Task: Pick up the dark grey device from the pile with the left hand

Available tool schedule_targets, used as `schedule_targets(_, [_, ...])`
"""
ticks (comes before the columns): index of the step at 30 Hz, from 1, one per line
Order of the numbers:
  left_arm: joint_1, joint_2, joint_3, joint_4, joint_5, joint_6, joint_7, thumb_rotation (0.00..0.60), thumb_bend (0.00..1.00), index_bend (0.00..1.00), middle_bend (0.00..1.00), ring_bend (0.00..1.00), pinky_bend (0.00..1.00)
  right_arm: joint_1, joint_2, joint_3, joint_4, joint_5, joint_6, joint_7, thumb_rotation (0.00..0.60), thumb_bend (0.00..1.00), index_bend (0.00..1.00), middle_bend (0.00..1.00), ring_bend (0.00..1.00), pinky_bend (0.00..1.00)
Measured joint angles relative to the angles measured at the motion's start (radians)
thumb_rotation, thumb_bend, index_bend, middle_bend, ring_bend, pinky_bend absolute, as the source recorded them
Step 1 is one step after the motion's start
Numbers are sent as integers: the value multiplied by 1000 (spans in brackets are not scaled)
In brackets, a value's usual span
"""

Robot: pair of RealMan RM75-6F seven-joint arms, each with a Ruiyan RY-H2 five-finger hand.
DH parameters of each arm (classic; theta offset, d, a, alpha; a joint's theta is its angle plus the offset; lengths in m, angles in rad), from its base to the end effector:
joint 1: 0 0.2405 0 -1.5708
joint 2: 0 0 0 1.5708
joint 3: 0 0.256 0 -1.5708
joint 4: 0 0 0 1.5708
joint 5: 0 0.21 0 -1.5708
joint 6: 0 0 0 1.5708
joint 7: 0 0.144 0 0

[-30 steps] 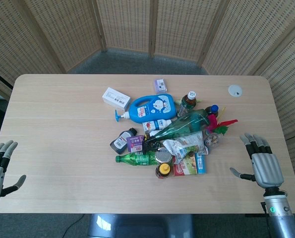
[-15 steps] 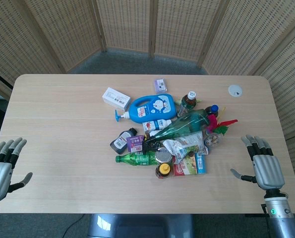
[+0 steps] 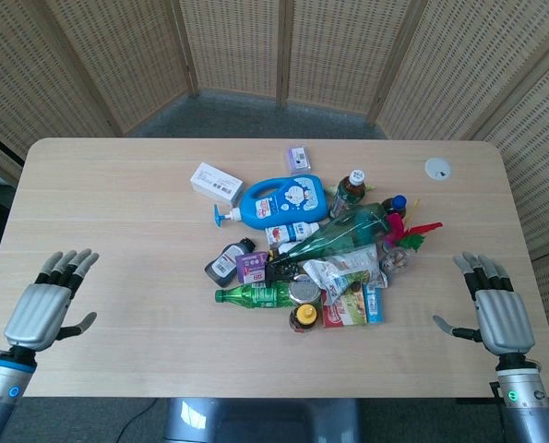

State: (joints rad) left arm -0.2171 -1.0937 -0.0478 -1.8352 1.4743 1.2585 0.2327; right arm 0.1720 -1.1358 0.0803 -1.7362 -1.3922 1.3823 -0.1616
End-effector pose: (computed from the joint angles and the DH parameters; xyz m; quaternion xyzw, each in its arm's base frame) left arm -0.2521 0.2073 0.1184 -0.6825 -0.3930 -0.3487 0.5081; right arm -0.2828 -0.2093 0.1375 0.6077 -0.4029 0.3698 0.5759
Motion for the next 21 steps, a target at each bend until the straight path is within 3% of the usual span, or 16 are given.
schedule_targets(8, [-150,-63,-22,46,-70,-213,51,600,321,7,0,0,0,-28,23,1,-9,15,29,0,442,188,0,0,0,0])
schedule_targets(15, [-247,-158,-32,99,-105,-318,87,600,320,0,6,0,0,-42,38,2,-17,17,46,-5,438,187,0,0,0,0])
schedule_targets(21, [-315,-228,-36,132,-132,-377,122,600,319,0,116,0,0,-47,44,5,-23,23,50,-11,439,188,0,0,0,0])
